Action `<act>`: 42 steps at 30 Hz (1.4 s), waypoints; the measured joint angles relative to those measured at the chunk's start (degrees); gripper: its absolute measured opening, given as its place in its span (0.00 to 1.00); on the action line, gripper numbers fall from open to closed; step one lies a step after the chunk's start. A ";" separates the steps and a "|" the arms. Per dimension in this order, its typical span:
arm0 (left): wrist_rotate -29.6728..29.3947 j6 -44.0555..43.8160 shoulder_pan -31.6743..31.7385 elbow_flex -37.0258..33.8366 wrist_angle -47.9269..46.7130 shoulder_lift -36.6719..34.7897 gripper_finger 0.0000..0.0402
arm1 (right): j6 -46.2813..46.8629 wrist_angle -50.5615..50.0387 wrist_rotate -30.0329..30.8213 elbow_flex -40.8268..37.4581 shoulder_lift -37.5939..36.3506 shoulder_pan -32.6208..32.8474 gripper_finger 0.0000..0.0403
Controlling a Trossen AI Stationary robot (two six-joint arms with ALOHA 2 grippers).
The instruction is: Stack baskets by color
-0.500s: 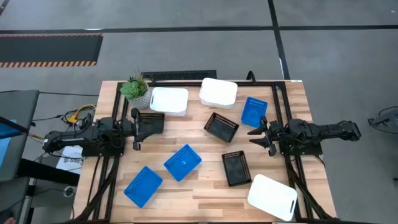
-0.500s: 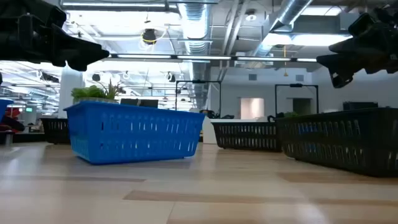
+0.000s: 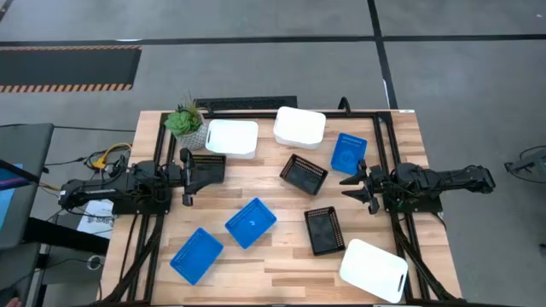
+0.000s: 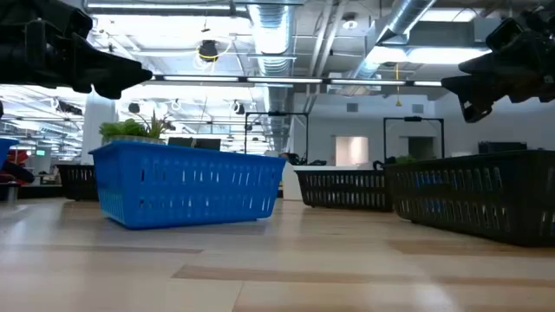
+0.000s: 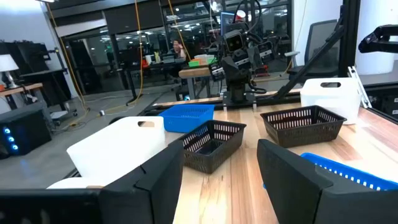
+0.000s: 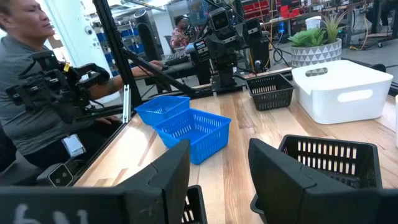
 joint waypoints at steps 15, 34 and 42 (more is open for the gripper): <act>0.00 0.01 0.00 0.01 0.00 0.00 0.49 | -0.01 0.00 0.01 -0.01 -0.01 0.00 0.47; 0.01 -0.01 0.00 -0.01 -0.01 0.00 0.49 | -0.01 0.00 0.01 0.02 -0.01 0.00 0.47; 0.01 -0.70 0.00 0.00 0.02 -0.01 0.49 | -20.51 -0.02 0.14 0.02 -0.01 -1.10 0.47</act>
